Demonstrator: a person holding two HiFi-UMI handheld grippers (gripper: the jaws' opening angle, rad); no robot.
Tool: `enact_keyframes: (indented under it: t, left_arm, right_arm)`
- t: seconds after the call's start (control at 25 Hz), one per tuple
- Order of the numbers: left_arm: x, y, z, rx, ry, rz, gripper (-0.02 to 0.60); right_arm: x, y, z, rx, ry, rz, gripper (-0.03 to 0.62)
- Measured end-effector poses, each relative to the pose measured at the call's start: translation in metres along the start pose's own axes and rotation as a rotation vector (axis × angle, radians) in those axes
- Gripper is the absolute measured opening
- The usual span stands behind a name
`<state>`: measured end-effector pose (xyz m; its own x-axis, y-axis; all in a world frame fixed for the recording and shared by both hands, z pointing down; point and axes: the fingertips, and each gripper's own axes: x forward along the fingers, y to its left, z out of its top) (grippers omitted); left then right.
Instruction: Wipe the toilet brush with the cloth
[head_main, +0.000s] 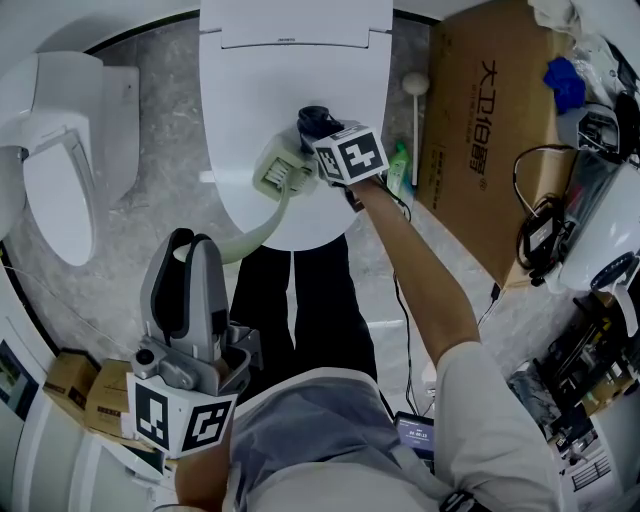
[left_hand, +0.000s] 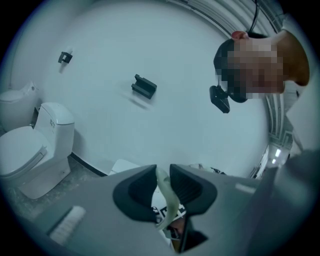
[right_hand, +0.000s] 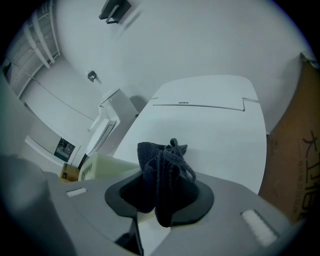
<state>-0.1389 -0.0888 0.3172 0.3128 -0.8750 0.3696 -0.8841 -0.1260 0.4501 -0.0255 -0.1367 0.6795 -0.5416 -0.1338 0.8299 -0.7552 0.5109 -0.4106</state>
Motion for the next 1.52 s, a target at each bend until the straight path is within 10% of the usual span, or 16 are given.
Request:
enact_keyframes:
  t: [0.72, 1.52]
  left_arm:
    - [0.001, -0.002, 0.001, -0.001, -0.002, -0.004, 0.000]
    - [0.005, -0.002, 0.001, -0.010, -0.004, -0.007, 0.000]
  right_arm:
    - [-0.010, 0.026, -0.009, -0.282, 0.074, 0.041, 0.117]
    - [-0.026, 0.028, 0.005, 0.194, -0.068, 0.256, 0.117]
